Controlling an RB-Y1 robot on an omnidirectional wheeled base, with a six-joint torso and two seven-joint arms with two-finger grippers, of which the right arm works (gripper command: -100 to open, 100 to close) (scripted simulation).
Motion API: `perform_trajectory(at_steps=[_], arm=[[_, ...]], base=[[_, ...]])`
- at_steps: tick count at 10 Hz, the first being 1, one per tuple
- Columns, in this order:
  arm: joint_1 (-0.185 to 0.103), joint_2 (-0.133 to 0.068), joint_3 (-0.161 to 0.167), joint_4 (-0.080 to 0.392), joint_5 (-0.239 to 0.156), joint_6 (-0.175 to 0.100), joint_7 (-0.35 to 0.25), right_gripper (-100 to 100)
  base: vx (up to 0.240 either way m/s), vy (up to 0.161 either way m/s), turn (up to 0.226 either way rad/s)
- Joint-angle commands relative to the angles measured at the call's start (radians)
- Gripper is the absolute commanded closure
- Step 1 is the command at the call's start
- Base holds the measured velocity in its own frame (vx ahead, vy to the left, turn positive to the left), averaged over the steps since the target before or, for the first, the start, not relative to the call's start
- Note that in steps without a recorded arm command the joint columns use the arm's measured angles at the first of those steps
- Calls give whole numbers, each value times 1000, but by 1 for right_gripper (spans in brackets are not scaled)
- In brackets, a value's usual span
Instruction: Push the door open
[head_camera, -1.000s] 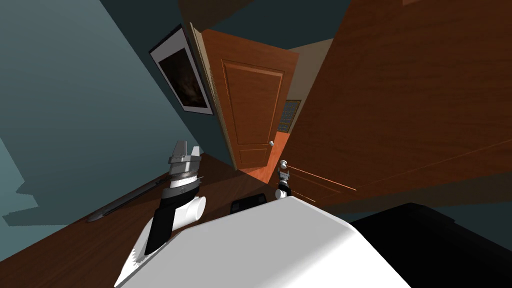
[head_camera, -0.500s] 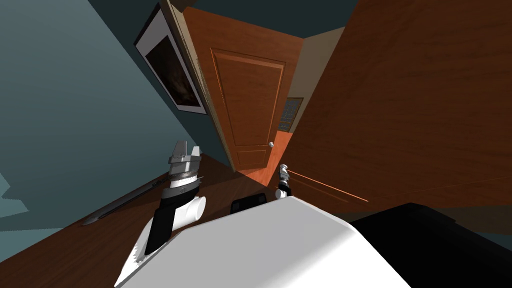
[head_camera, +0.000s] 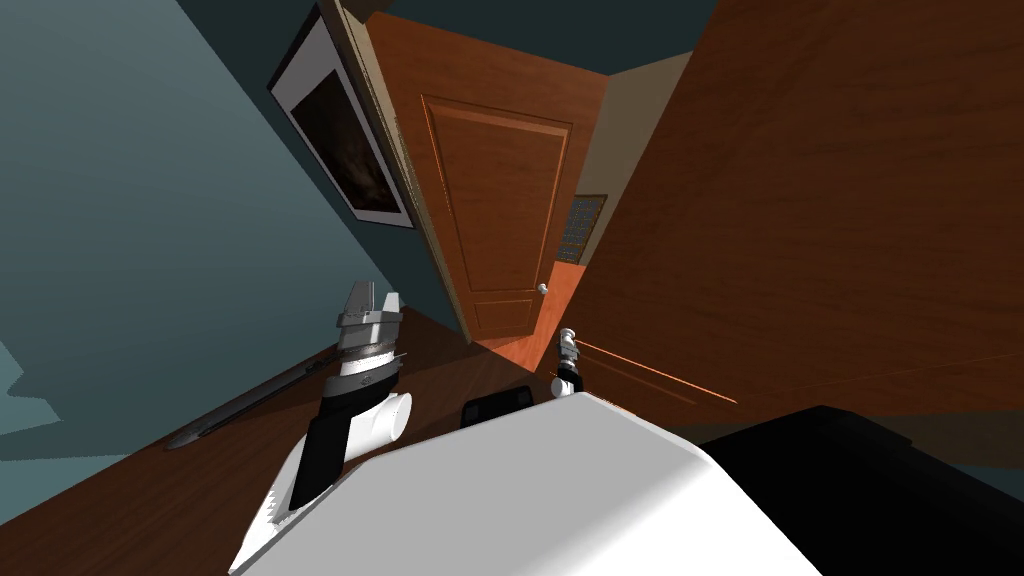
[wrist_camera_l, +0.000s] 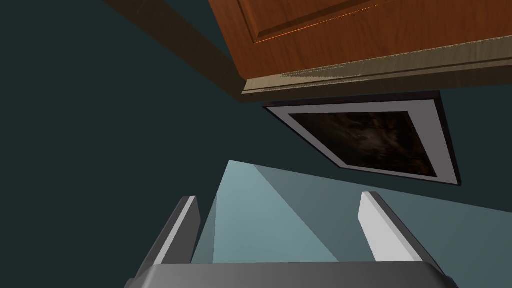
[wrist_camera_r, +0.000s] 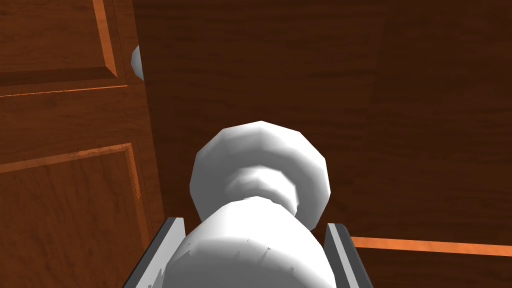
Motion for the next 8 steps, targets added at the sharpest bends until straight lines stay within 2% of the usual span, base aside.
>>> perform_trajectory(at_steps=[1, 4, 8], arm=[[-5, 2, -18, 7, -12, -6, 7, 100], [-12, 6, -47, 19, -30, -16, 17, 100], [-32, 17, -128, 51, -82, -43, 48, 100]], base=[[118, -33, 19], [164, -51, 14], [198, -90, 38]])
